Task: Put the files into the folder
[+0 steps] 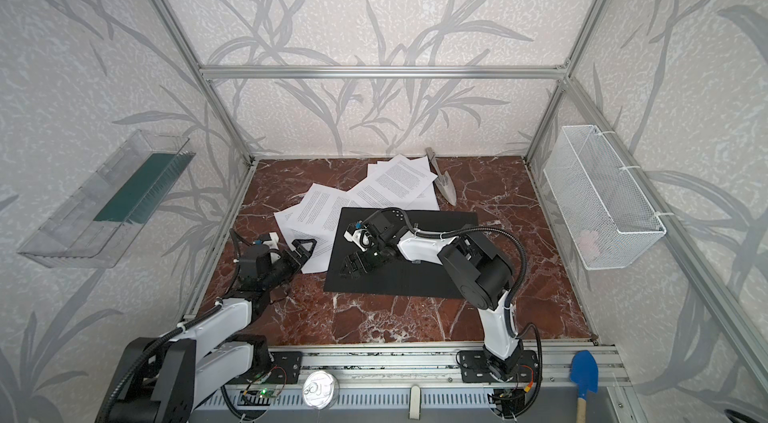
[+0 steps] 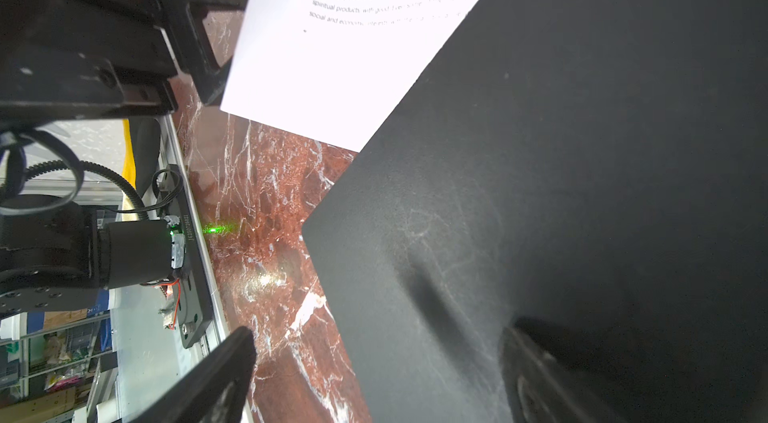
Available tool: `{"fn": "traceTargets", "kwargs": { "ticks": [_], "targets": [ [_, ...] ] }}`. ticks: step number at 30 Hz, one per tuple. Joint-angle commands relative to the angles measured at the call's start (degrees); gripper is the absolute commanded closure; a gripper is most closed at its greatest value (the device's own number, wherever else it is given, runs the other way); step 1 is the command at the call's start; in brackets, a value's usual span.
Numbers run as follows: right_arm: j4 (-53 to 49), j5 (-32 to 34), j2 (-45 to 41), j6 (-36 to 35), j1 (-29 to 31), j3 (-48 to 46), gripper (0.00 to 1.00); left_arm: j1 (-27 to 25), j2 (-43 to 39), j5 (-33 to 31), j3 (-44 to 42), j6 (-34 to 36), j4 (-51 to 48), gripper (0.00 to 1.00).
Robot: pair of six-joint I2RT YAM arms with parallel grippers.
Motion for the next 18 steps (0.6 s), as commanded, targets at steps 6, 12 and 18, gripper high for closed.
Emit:
{"fn": "traceTargets", "kwargs": {
  "ticks": [6, 12, 18],
  "targets": [
    [-4.8, 0.8, 3.0, 1.1, -0.8, -1.4, 0.07, 0.4, 3.0, -5.1, 3.9, -0.4, -6.1, 0.10],
    [-2.2, 0.9, 0.3, 2.0, -1.1, -3.5, 0.01, 0.5, 0.0, -8.0, 4.3, -1.7, -12.0, 0.23],
    [1.0, 0.7, -2.0, 3.2, -1.7, -5.7, 0.01, 0.5, -1.3, -8.4, 4.9, -2.0, -14.5, 0.42]
  ]
}}
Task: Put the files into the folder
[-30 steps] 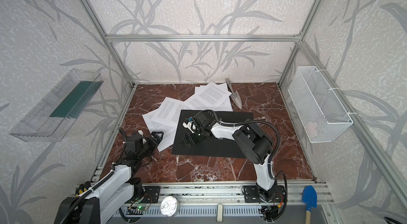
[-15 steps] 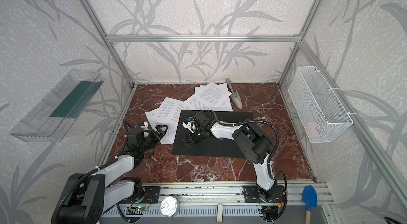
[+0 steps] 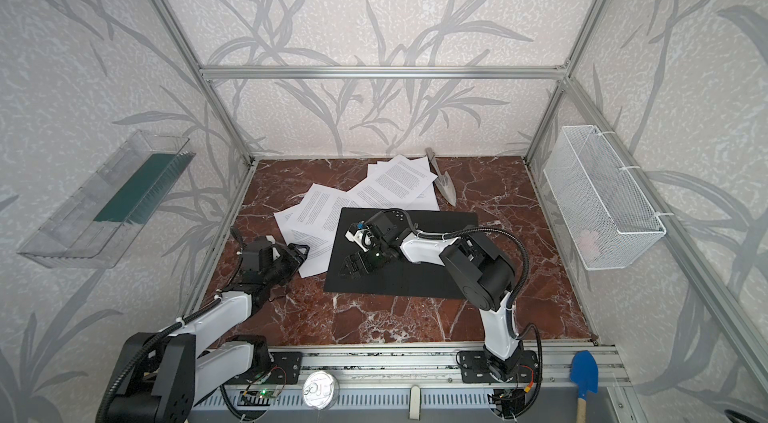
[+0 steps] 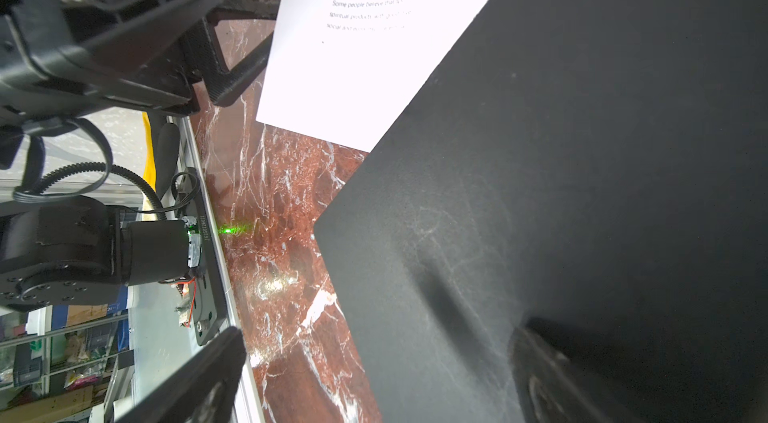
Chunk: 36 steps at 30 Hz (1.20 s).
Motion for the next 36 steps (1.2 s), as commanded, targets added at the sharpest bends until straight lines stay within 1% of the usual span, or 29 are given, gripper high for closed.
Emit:
{"fn": "traceTargets", "kwargs": {
  "ticks": [1, 4, 6, 9, 12, 15, 17, 20, 21, 22, 24, 27, 32, 36],
  "targets": [
    [-2.0, 1.7, -1.2, 1.8, -0.9, -3.3, 0.01, 0.3, -0.9, -1.6, 2.0, -0.3, -2.8, 0.47],
    [0.5, 3.2, -3.7, 2.5, -1.4, -5.4, 0.01, 0.3, -0.5, -1.1, 2.3, -0.6, -2.9, 0.61],
    [1.7, 4.2, -5.2, 3.1, -1.9, -6.8, 0.01, 0.3, -0.5, -1.1, 2.7, -0.9, -3.7, 0.67],
    [4.2, 3.7, -6.9, 4.2, -2.7, -8.7, 0.01, 0.3, -0.9, -1.3, 3.0, -1.0, -4.8, 0.70],
    [4.7, 5.7, -8.5, 4.7, -3.1, -9.8, 0.01, 0.4, -1.9, -1.7, 3.4, -0.9, -6.4, 0.74],
    [4.1, 7.4, -10.2, 6.3, -3.6, -10.4, 0.01, 0.3, -3.1, -2.3, 3.6, -0.9, -8.1, 0.78],
    [2.4, 7.5, -11.0, 5.6, -4.2, -10.1, 0.01, 0.3, -3.9, -2.5, 3.6, -0.7, -8.9, 0.80],
    [-0.4, 11.9, -13.9, 3.9, -4.5, -10.6, 0.01, 0.3, -5.0, -2.9, 4.0, -0.3, -10.3, 0.83],
    [-0.6, 12.9, -14.4, 3.7, -4.7, -11.2, 0.01, 0.3, -5.2, -3.0, 4.2, -0.2, -10.6, 0.85],
    [-0.9, 13.9, -17.0, 3.6, -5.0, -11.8, 0.01, 0.4, -5.3, -2.9, 4.2, -0.1, -10.9, 0.87],
    [-0.2, 15.1, -19.5, 3.9, -5.7, -13.5, 0.01, 0.3, -5.2, -2.6, 4.8, 0.2, -11.4, 0.90],
    [1.4, 14.2, -22.1, 4.6, -7.0, -15.4, 0.01, 0.3, -5.7, -2.3, 6.1, 1.0, -13.4, 1.00],
    [0.5, 13.3, -24.4, 4.3, -8.0, -15.8, 0.01, 0.3, -9.2, -2.5, 9.1, 2.2, -19.2, 1.00],
    [-0.3, 15.0, -26.9, 4.1, -8.2, -16.6, 0.01, 0.3, -15.0, -3.6, 12.0, 3.5, -25.6, 1.00]
  ]
}}
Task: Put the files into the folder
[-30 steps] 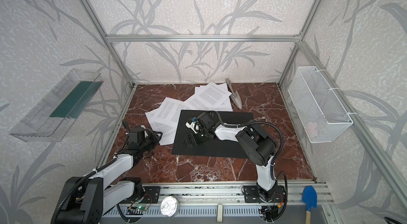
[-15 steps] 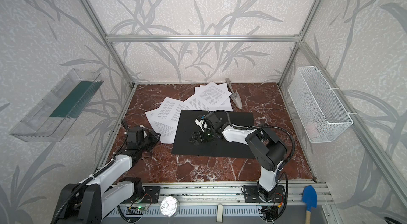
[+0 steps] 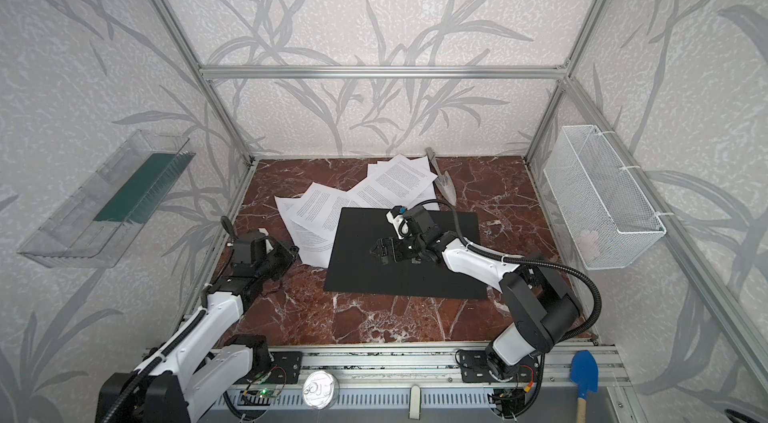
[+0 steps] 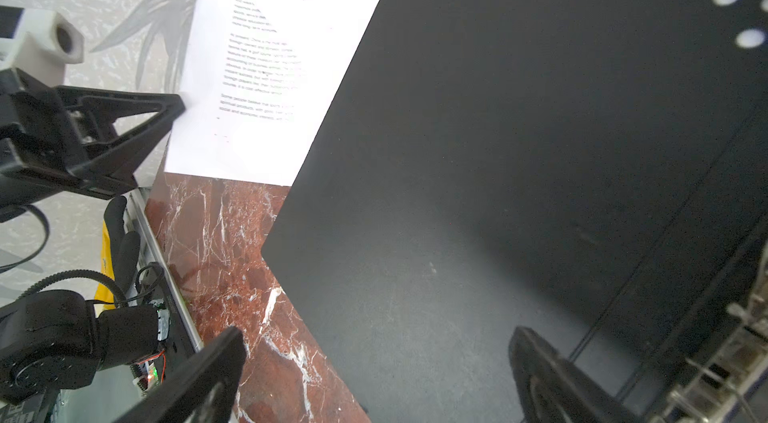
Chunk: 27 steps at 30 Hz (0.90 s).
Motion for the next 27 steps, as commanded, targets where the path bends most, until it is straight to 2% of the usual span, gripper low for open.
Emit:
{"fn": "traceTargets", "kwargs": {
  "ticks": [1, 7, 17, 20, 27],
  "targets": [
    [-1.1, 1.4, -3.7, -0.5, -0.6, -0.9, 0.01, 0.3, -4.9, -1.9, 4.1, 2.3, -8.1, 1.00],
    [0.2, 1.8, -7.2, 0.6, -2.1, -3.2, 0.01, 0.3, -10.2, 1.0, 10.2, 5.4, -14.3, 1.00],
    [-1.5, 4.2, -13.0, 1.5, -5.9, -5.5, 0.01, -1.0, -6.2, 10.4, 23.7, 8.2, -18.6, 1.00],
    [-2.6, 4.4, -14.3, 2.1, -7.6, -5.9, 0.01, -6.2, -3.2, 10.7, 27.5, 8.5, -17.0, 1.00],
    [-5.8, 5.1, -19.9, 5.0, -16.5, -9.0, 0.01, -28.5, 9.2, 4.1, 36.9, 10.6, -11.5, 1.00]
  ]
}}
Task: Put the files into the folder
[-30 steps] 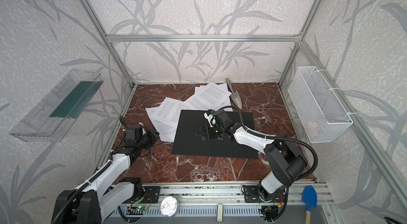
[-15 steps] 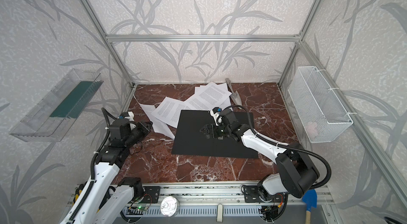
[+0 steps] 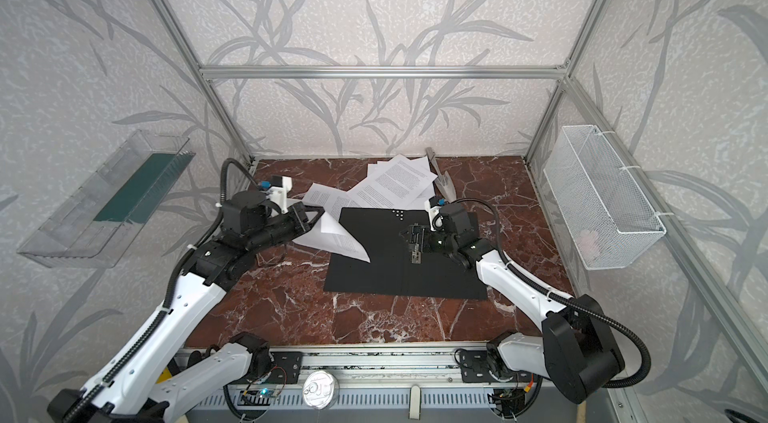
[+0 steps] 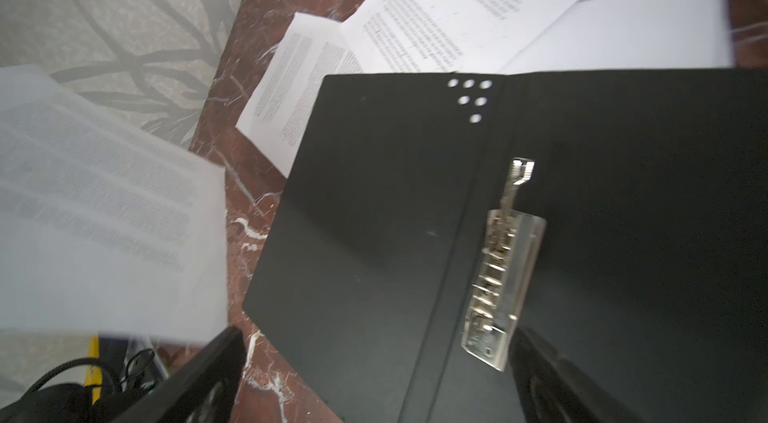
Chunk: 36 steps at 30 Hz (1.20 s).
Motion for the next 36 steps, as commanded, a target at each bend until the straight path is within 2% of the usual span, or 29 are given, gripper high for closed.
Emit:
{"fn": "traceTargets", "kwargs": {
  "ticks": [1, 10, 16, 20, 22, 25, 27, 31, 36],
  "targets": [
    [-3.6, 1.2, -3.6, 1.7, -4.3, -1.1, 0.01, -8.2, 5.6, -2.6, 4.3, 1.7, 4.1, 1.00],
    [-8.8, 5.1, -9.7, 2.8, -11.9, -2.5, 0.01, -23.7, 21.7, -1.1, 17.2, 1.9, 11.5, 1.00],
    [-10.0, 6.0, -11.5, 3.0, -14.1, -3.0, 0.01, -28.4, 25.1, 0.3, 20.4, 0.2, 15.2, 1.00],
    [-10.6, 7.1, -12.7, 3.4, -15.0, -3.5, 0.01, -28.1, 21.6, -3.7, 15.3, -1.9, 15.7, 1.00],
    [-10.9, 7.9, -13.7, 3.4, -15.4, -3.7, 0.01, -27.4, 18.8, -8.3, 11.6, -2.8, 13.4, 1.00],
    [-11.1, 9.0, -14.9, 3.3, -15.5, -4.0, 0.01, -25.2, 15.0, -13.4, 5.1, -4.9, 10.3, 1.00],
    [-11.0, 8.9, -15.1, 3.2, -15.6, -4.2, 0.01, -23.2, 13.5, -14.5, 0.0, -6.9, 10.1, 1.00],
    [-9.9, 5.7, -14.4, 2.5, -15.6, -4.3, 0.01, -17.4, 14.4, -10.0, -10.3, -11.3, 14.5, 1.00],
    [-8.8, 1.4, -13.1, 2.2, -15.4, -4.7, 0.00, -13.5, 21.7, -4.0, -15.1, -12.0, 20.6, 1.00]
  ]
}}
